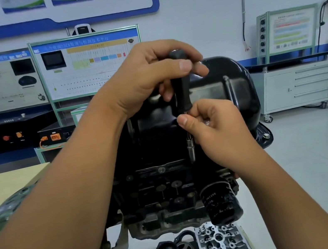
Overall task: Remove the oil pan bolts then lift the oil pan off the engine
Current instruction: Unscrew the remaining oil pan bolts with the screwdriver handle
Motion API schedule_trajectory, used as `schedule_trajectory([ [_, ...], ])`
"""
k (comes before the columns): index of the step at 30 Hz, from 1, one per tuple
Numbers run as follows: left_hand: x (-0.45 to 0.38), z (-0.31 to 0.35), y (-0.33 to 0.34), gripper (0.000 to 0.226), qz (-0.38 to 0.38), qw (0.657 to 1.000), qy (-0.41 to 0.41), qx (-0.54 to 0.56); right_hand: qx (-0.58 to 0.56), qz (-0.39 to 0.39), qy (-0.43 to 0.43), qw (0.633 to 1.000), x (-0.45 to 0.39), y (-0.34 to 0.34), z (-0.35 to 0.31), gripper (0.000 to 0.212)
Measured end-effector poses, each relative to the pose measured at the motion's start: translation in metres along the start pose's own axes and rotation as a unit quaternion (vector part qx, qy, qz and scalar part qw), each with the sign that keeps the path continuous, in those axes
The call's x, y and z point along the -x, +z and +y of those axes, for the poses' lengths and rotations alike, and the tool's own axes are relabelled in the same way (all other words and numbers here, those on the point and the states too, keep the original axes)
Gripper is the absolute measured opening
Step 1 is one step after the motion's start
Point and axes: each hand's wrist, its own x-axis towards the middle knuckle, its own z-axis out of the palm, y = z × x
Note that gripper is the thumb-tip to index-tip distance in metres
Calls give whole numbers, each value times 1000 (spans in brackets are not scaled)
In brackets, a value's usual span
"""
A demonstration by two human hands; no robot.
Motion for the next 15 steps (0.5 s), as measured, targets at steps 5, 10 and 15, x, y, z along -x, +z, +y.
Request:
schedule_trajectory([
  [5, 4, -2, 0, 27, 22, 999, 13, 33, -28, -36, 5, 999, 1, -10, 0, 29],
  [10, 2, -4, 4, 31, 91, 995, 30, 2, -16, 8, 3, 1000, 1, -11, 1, 28],
  [15, 1, -3, 9, 26, 73, 997, 29, -19, 16, 7, 0, 1000, 0, -10, 0, 28],
])
